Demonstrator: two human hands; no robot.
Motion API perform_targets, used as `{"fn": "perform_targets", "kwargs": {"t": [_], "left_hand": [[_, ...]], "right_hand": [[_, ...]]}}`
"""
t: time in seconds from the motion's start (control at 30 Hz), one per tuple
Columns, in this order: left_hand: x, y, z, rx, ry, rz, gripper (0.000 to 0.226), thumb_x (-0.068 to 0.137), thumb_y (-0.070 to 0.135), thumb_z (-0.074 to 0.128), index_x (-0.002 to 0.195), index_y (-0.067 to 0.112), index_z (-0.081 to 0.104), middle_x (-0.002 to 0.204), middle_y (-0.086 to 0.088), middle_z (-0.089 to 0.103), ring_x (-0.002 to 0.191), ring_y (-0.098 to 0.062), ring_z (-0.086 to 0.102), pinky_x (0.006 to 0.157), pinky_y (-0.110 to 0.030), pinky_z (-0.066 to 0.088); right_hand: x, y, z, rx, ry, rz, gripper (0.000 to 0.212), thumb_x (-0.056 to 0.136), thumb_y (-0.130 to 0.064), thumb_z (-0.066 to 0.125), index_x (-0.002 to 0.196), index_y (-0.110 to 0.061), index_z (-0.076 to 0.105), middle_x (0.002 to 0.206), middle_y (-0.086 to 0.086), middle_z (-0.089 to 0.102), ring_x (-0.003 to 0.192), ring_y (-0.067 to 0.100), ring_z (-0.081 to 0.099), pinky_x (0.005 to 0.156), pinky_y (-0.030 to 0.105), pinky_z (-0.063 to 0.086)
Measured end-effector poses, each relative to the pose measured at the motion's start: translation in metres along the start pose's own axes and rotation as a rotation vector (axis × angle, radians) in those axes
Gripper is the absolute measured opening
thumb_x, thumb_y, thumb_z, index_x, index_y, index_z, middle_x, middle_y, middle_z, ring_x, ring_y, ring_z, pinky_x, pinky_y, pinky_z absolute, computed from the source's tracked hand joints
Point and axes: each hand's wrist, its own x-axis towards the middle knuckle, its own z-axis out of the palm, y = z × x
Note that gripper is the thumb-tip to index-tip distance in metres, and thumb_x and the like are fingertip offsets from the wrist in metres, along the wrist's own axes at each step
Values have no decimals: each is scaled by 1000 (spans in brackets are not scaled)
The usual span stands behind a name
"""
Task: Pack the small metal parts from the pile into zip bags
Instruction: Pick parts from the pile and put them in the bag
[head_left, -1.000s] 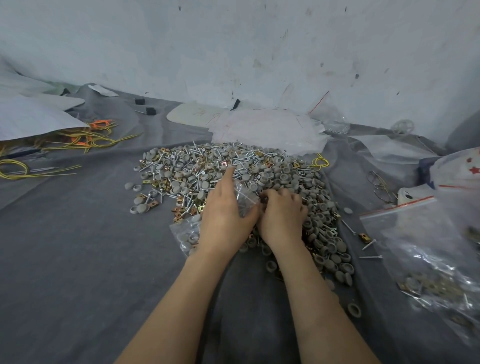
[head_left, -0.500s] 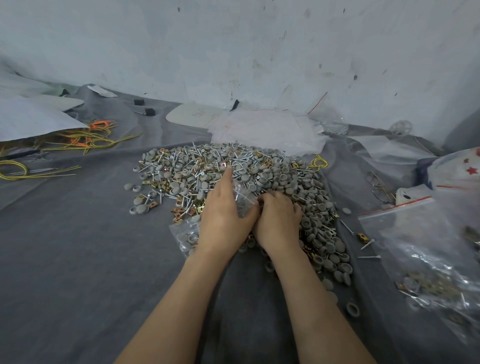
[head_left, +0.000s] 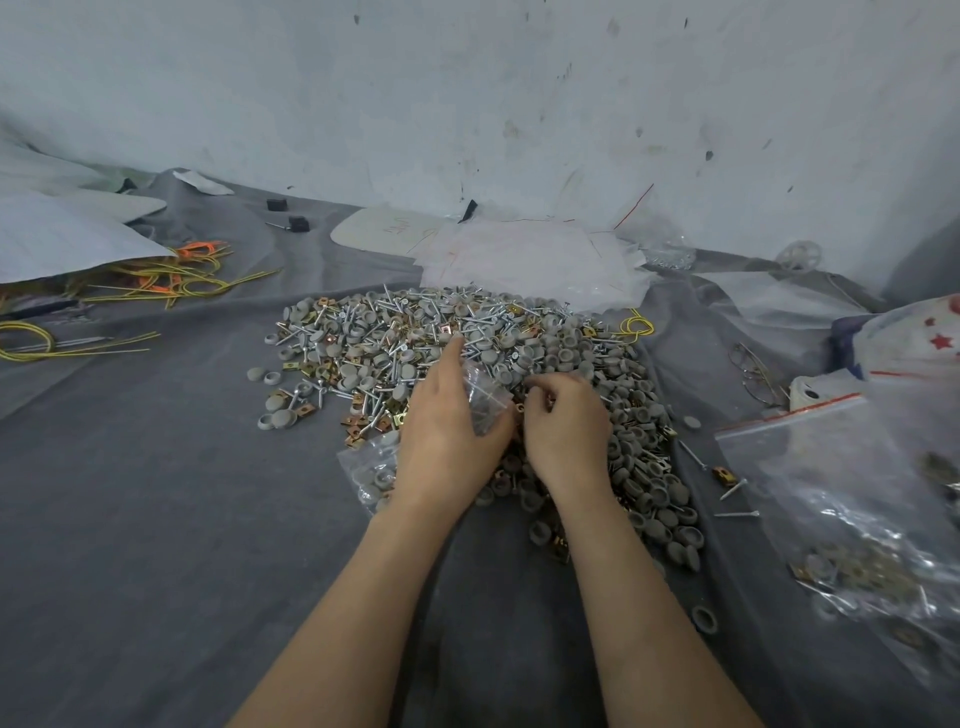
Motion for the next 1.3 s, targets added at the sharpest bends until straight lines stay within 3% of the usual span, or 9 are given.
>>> {"fn": "perform_targets", "kwargs": {"t": [0.17, 0.3, 0.47, 0.67, 0.87, 0.97, 1.1, 1.2, 1.3], "left_hand": [[0, -1, 1, 9, 12, 17, 83, 83, 29, 70, 149, 15, 22, 140, -8, 45, 124, -25, 44, 101, -42, 41], [0, 0, 0, -11, 16, 31, 82, 84, 27, 69, 149, 12, 22, 144, -9, 42, 128, -25, 41, 103, -39, 38], [-2, 3, -2, -54, 25, 44, 82, 85, 25, 68, 150, 10, 20, 146, -11, 39, 132, -24, 39, 106, -40, 37], [-1, 1, -3, -53, 98, 55, 86, 85, 22, 67, 151, 10, 14, 151, -8, 30, 137, -17, 27, 102, -21, 22], [5, 4, -15, -71, 52, 80, 103, 77, 39, 72, 151, 12, 6, 138, -7, 33, 128, -21, 35, 110, -46, 32], [12, 4, -40, -252, -66, 7, 109, 70, 56, 74, 151, 26, 7, 143, -1, 33, 128, -15, 41, 106, -41, 41], [24, 6, -68, -605, -16, -49, 62, 86, 33, 67, 139, 19, 39, 112, 10, 60, 86, 1, 65, 67, -12, 50], [33, 13, -78, -579, 71, -20, 12, 91, 24, 61, 103, 23, 62, 85, 12, 70, 72, 3, 64, 64, -10, 47], [34, 29, -83, -538, 54, 58, 11, 92, 18, 60, 85, 25, 63, 73, 17, 69, 69, 3, 62, 66, -12, 48]], "right_hand": [[4, -6, -8, 563, -13, 57, 22, 94, -11, 51, 101, -18, 71, 97, -7, 70, 93, 3, 64, 87, 22, 49], [1, -13, -11, 655, -146, -70, 23, 94, -15, 54, 88, -29, 72, 81, -21, 70, 80, -10, 63, 69, 6, 45], [-6, -18, -11, 496, -231, -224, 22, 95, -28, 54, 81, -24, 70, 81, -7, 71, 82, 6, 65, 77, 24, 51], [-5, -17, -12, 441, -289, -221, 29, 92, -44, 55, 76, -23, 68, 79, -17, 64, 81, -6, 57, 74, 18, 40], [3, -28, -20, 331, -432, -140, 17, 88, -29, 65, 73, -33, 60, 91, -13, 59, 84, 0, 53, 71, 19, 38], [9, -41, -32, 399, -368, -137, 15, 88, -25, 64, 77, -34, 59, 98, -14, 60, 91, 0, 55, 81, 22, 43], [13, -55, -49, 501, -286, -168, 12, 87, -23, 66, 81, -32, 61, 117, -7, 62, 97, 19, 63, 90, 35, 51], [12, -57, -62, 543, -245, -234, 15, 86, -20, 68, 80, -32, 62, 112, -19, 61, 84, 2, 64, 70, 8, 48], [12, -57, -76, 570, -199, -243, 20, 88, -14, 65, 79, -31, 61, 101, -22, 63, 77, -12, 61, 65, 3, 45]]}}
